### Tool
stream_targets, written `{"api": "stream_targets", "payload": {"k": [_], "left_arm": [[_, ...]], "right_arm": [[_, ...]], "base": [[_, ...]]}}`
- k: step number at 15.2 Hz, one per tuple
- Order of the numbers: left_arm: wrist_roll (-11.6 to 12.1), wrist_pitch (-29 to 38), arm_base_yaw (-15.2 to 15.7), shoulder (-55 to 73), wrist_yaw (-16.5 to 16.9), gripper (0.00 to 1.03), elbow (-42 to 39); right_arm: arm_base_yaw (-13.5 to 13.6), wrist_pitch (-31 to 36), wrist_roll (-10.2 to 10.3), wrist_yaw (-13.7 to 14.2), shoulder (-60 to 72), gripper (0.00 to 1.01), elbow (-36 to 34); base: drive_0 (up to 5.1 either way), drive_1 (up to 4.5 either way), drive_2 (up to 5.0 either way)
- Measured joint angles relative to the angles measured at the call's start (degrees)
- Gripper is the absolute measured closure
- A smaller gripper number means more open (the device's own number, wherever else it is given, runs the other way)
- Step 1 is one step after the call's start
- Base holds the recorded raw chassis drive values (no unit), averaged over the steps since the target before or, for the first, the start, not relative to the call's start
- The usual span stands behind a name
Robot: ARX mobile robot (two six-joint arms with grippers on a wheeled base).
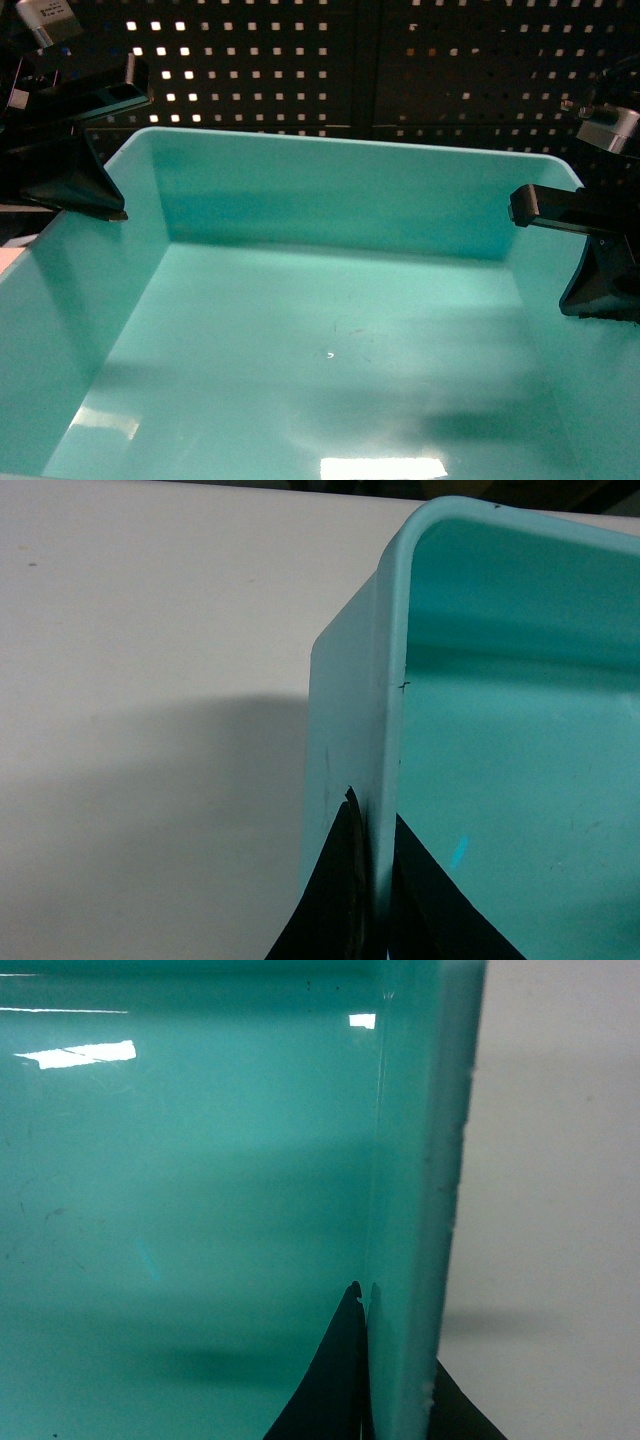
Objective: Stack blue boxes stably on right
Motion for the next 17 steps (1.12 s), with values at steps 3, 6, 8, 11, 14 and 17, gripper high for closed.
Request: {"api": "stream_targets", "payload": {"k": [3, 6, 8, 11, 14, 17], "left_arm": [[0.0, -0.02, 0.09, -0.02, -0.02, 1.01, 0.0], [-0.02, 0.02, -0.02, -0.02, 0.02, 1.01, 0.0], [-0.02, 0.04, -0.02, -0.02, 0.0, 1.01, 0.0], [-0.02, 0.02, -0.02, -0.02, 0.02, 1.01, 0.0], [-0.02, 0.11, -0.02, 0.02, 0.02, 1.01, 0.0], [-0.02, 0.13, -0.02, 0.02, 0.04, 1.01, -0.02]], "right_arm": [[0.02, 0.09, 0.0, -0.02, -0.07, 0.99, 0.0], [-0.02, -0.02, 0.0, 0.02, -0.07, 0.99, 0.0], [-0.02, 0.0, 0.0, 0.02, -0.07, 0.99, 0.0], [-0.02, 0.02, 0.0, 0.04, -0.07, 0.99, 0.0], [-0.02, 0.17, 0.0, 0.07, -0.07, 0.99, 0.0], [-0.07, 0.2, 0.0, 0.15, -0.17, 0.99, 0.0]], "base": [[2.9, -4.25, -4.2], [2.8, -3.96, -4.0], [2.9, -3.84, -3.8], [3.0, -3.75, -3.7], [2.8, -5.77, -1.5], [1.8, -6.55, -0.4]]}}
